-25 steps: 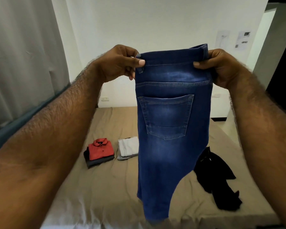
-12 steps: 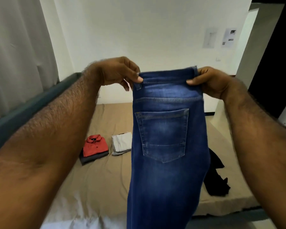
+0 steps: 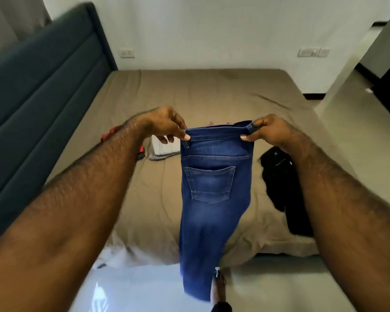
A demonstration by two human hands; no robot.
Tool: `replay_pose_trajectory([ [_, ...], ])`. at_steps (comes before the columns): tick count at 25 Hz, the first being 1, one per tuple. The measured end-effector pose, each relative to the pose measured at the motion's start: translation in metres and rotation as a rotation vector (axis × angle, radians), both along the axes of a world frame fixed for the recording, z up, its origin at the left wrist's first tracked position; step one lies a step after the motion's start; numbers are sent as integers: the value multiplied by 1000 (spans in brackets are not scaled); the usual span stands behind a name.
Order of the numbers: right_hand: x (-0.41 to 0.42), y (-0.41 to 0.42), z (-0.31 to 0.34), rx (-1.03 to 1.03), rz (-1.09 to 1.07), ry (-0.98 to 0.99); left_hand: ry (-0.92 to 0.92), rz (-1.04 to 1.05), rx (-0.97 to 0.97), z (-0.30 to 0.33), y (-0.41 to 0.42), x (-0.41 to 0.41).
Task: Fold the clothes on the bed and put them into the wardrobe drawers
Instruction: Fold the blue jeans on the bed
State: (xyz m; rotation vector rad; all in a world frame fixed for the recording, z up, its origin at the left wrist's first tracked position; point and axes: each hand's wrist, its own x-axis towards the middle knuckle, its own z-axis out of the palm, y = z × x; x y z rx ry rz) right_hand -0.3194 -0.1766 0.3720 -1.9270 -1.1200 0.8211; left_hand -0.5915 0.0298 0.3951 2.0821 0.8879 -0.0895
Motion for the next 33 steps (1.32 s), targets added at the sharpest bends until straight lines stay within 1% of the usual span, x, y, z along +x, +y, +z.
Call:
replay_pose_trajectory([
  [2,18,32,-41,8,-52,43,14,155,0,-45,25,27],
  [3,34,60,-68,-5,-89,80,-4,246,-42,-77,46,51],
  [4,38,70,-85,5,-153,106,-33,328,-81,-95,51,58],
  [6,66,120,-134,-34,-235,183,-127,536,-206,-147,84,96],
  [7,71,132,-149,-21,-269,233,-183,645,-244,-165,90,107],
  [8,84,160,-177,-21,-285,288,-238,761,-278,-193,107,127],
  [9,91,176,-198,-7,-280,335,-287,840,-274,-215,118,140],
  [10,98,196,-221,17,-258,384,-324,877,-253,-242,136,154],
  [11,102,207,-238,37,-219,425,-357,854,-251,-257,144,160],
  [12,104,222,-258,39,-174,449,-354,813,-232,-277,154,169],
  [13,111,238,-287,16,-174,478,-343,797,-235,-304,167,183],
  [14,111,242,-302,-9,-179,471,-321,776,-217,-316,167,187],
  [17,112,246,-377,-98,-235,428,-234,728,-233,-385,163,196],
  [20,108,239,-425,-205,-232,370,-156,726,-222,-437,152,185],
  [23,88,211,-477,-324,-330,380,67,683,-180,-480,119,158],
  [25,57,174,-511,-429,-381,365,288,645,-184,-513,75,122],
  [27,27,143,-523,-511,-405,290,456,645,-203,-536,42,92],
  [28,4,122,-531,-539,-456,260,492,667,-229,-546,23,72],
  [30,-10,97,-536,-575,-562,214,457,734,-246,-555,9,63],
  [31,-36,72,-539,-600,-603,196,408,762,-270,-560,-11,43],
  [33,-62,47,-542,-607,-613,141,282,783,-312,-565,-34,27],
])
